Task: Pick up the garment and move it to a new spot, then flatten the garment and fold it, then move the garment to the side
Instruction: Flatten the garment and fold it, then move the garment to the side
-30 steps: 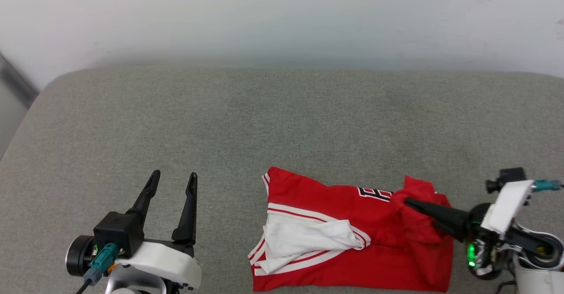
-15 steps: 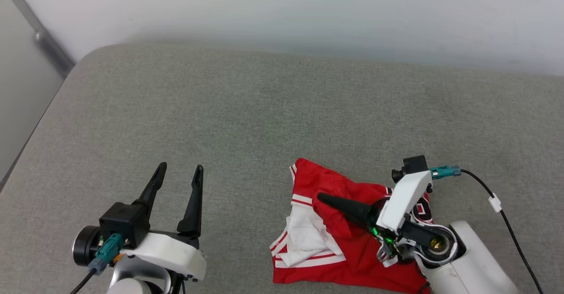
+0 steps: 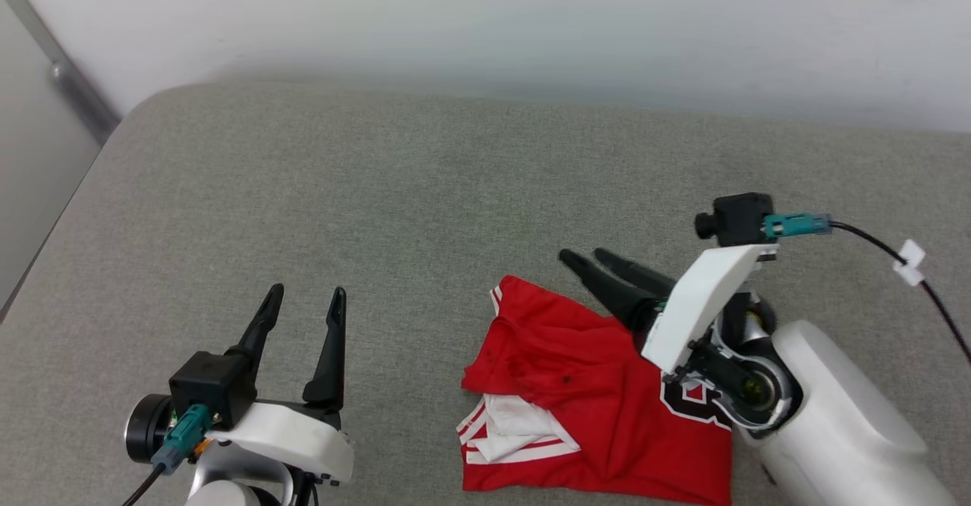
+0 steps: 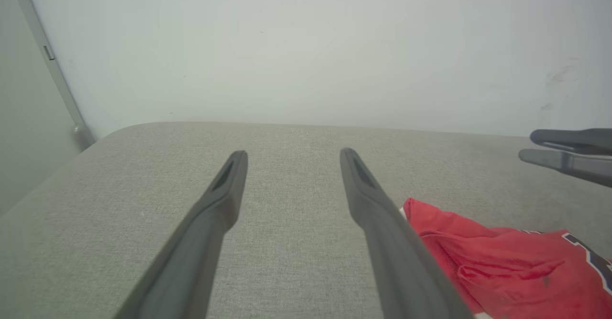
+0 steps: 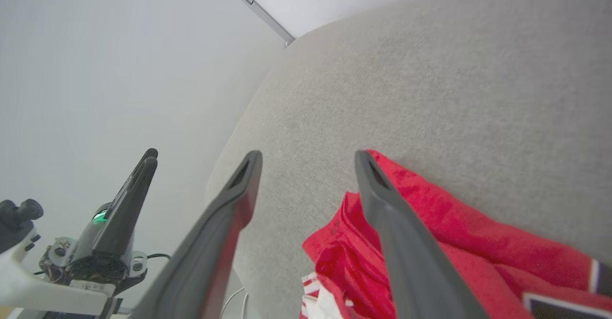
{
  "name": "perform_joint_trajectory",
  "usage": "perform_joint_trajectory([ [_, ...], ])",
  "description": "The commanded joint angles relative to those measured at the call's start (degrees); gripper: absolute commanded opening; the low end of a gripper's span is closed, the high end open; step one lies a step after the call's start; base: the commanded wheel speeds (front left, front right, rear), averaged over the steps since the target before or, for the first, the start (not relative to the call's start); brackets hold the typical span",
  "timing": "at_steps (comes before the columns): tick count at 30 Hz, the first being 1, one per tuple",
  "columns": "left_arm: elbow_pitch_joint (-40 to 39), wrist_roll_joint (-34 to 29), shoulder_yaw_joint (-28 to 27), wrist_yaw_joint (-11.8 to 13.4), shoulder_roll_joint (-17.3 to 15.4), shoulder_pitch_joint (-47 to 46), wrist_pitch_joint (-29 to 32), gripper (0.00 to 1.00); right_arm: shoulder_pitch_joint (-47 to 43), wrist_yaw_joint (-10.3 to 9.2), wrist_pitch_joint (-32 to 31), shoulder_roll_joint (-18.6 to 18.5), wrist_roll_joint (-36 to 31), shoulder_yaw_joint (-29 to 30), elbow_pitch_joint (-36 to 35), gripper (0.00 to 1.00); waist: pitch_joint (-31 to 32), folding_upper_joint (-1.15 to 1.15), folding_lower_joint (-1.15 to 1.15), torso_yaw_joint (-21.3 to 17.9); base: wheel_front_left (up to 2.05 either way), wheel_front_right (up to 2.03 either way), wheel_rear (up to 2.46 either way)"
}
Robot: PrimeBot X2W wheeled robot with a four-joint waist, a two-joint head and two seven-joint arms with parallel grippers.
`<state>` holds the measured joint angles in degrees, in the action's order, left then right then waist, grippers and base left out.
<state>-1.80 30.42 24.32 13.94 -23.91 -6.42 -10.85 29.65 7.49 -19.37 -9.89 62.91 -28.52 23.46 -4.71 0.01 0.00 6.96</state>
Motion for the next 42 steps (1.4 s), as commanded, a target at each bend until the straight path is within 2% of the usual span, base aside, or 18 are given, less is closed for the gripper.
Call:
perform_joint_trajectory([
  [1, 0.1, 0.1, -0.1, 0.3, 0.1, 0.1, -0.5, 1.00, 0.5, 0.00, 2.6, -1.5, -3.2, -0.4, -0.6, 1.00, 0.3, -0.01, 0.00, -0.5, 0.00, 0.00, 0.00],
  [4, 0.3, 0.3, -0.5, 0.8, 0.1, 0.9, -0.8, 1.00, 0.5, 0.00, 10.1, -6.1, -15.5, -0.3, -0.9, 1.00, 0.8, -0.01, 0.00, -1.6, 0.00, 0.00, 0.00],
  [8, 0.9, 0.8, -1.4, 1.4, 0.0, 1.9, -1.4, 1.00, -3.6, 0.00, 16.6, -8.8, -28.7, 6.2, -0.5, 1.00, 1.9, -0.01, 0.00, -3.2, 0.00, 0.00, 0.00],
  [11, 1.2, 1.0, -2.0, 1.7, -0.2, 2.7, -1.9, 1.00, -7.3, -0.01, 19.5, -8.9, -36.1, 13.4, -2.8, 1.00, 2.5, -0.01, 0.00, -4.2, 0.00, 0.00, 0.00],
  [16, 1.7, 0.4, -2.3, 2.4, -0.5, 3.9, -2.5, 1.00, -15.7, 0.00, 22.1, -5.9, -43.2, 23.5, -10.5, 1.00, 3.5, -0.01, 0.00, -5.7, 0.00, 0.00, 0.00],
  [23, 3.1, -0.6, -1.8, 2.9, -1.0, 5.3, -2.9, 1.00, -28.3, -0.01, 20.7, -0.1, -48.2, 28.5, -23.2, 1.00, 5.1, -0.01, 0.00, -6.5, 0.00, 0.00, 0.00],
  [29, 3.8, -1.1, -1.0, 2.7, -1.1, 5.5, -2.9, 1.00, -35.4, -0.01, 18.6, 3.5, -50.0, 29.9, -30.0, 1.00, 5.4, -0.01, 0.00, -6.8, 0.00, 0.00, 0.00],
  [36, 4.3, -0.3, -1.3, 2.5, -1.1, 4.8, -3.1, 1.00, -37.5, 0.00, 16.0, 5.1, -51.5, 30.4, -35.0, 1.00, 5.2, -0.01, 0.00, -7.5, 0.00, 0.00, 0.00],
  [42, 4.1, 0.1, -2.1, 3.2, -0.9, 4.7, -3.3, 1.00, -36.2, -0.01, 11.6, 5.5, -48.6, 34.2, -33.7, 1.00, 4.9, -0.01, 0.00, -8.2, 0.00, 0.00, 0.00],
])
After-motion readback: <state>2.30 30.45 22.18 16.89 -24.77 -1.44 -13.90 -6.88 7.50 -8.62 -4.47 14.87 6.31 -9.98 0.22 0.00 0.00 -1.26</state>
